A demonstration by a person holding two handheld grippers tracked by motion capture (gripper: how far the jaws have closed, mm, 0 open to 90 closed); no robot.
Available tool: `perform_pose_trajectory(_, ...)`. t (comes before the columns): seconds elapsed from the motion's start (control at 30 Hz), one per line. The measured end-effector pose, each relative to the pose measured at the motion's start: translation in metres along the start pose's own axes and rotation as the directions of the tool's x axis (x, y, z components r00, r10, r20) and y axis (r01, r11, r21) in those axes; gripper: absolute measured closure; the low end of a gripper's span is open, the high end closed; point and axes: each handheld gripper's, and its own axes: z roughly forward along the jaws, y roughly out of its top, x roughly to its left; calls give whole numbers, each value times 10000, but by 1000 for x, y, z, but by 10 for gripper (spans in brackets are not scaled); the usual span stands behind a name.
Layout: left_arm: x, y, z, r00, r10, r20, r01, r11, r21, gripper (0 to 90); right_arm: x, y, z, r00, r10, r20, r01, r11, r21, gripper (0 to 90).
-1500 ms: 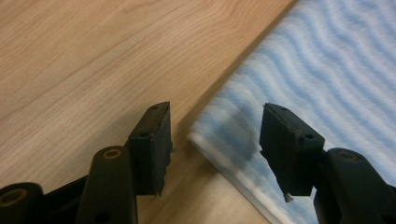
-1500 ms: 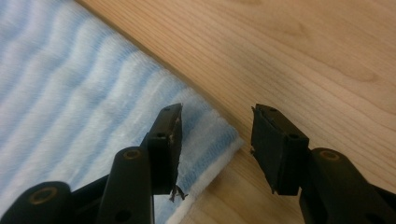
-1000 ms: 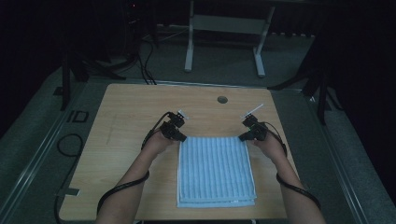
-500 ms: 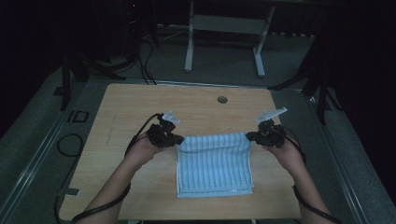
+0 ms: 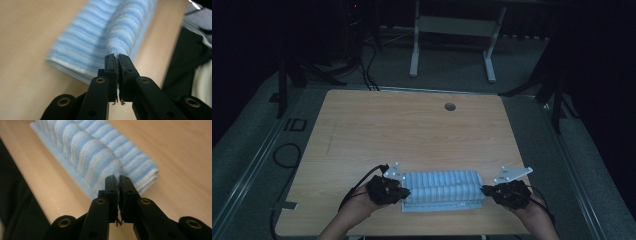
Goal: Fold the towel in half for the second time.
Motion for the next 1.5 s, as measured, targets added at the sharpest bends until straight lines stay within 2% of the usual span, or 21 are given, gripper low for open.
perform_pose_trajectory(0.03,-3,-1,2,9998,175,129,-177,9997,157,752,1,-4,0,9996,122,-264,-121,9999,42,795)
perform_pose_trajectory(0.07,-6,-2,2,9992,355,158,-359,9991,213,668,2,-6,0,9983,173,-565,-162,9997,187,674)
perform_pose_trajectory(0.1,-6,-1,3,9991,396,166,-401,9988,266,626,2,-6,0,9982,161,-572,-149,9997,216,609)
perform_pose_trajectory(0.13,-5,0,3,9994,351,40,-352,9991,254,591,1,-6,0,9993,121,-355,-115,9998,189,622)
perform_pose_trajectory(0.17,-3,1,3,9996,254,122,-256,9995,193,581,-1,-4,0,9994,244,-250,-240,9996,166,623)
perform_pose_trajectory(0.2,0,2,4,9996,140,249,-141,9999,40,576,-4,-2,1,9989,397,-246,-393,9991,147,615)
perform_pose_trajectory(0.27,4,5,7,9999,54,135,-54,10000,-17,526,-9,3,2,9982,561,-193,-560,9984,45,608)
perform_pose_trajectory(0.33,8,7,14,9999,-100,-18,100,9999,16,490,-9,7,7,9986,493,-206,-491,9987,103,588)
perform_pose_trajectory(0.43,13,9,28,9999,-59,-122,63,9996,259,487,-6,10,24,9993,195,-335,-179,9988,456,579)
perform_pose_trajectory(0.53,15,10,43,9999,-100,-120,107,9984,552,458,-10,10,41,9985,238,-502,-198,9967,786,563)
perform_pose_trajectory(0.57,15,10,43,9999,-100,-120,107,9984,552,455,-12,10,48,9980,222,-585,-168,9957,909,558)
perform_pose_trajectory(0.63,20,9,58,9994,-142,-304,170,9952,962,461,-15,10,56,9977,225,-633,-159,9945,1032,551)
perform_pose_trajectory(0.7,24,7,64,9993,-200,-305,233,9934,1126,470,-18,10,65,9987,189,-481,-124,9912,1317,548)
perform_pose_trajectory(0.77,28,6,64,9993,-331,-161,346,9942,1020,477,-21,10,73,9984,209,-533,-123,9875,1573,541)
perform_pose_trajectory(0.83,31,7,63,9991,-335,-268,361,9941,1028,482,-23,9,81,9989,91,-454,-10,9844,1761,537)
perform_pose_trajectory(1.0,48,7,61,9984,-444,-337,476,9938,1008,489,-32,19,92,9984,226,-517,-141,9872,1591,537)
perform_pose_trajectory(1.13,67,6,59,9971,-690,-319,712,9947,735,489,-37,31,102,9994,166,-312,-117,9885,1510,533)
perform_pose_trajectory(1.3,88,6,57,9945,-983,-353,1000,9939,476,489,-48,45,115,9984,436,-352,-382,9891,1422,523)
perform_pose_trajectory(1.5,106,9,54,9926,-1079,-552,1113,9919,615,489,-56,61,126,9978,560,-359,-499,9868,1542,519)
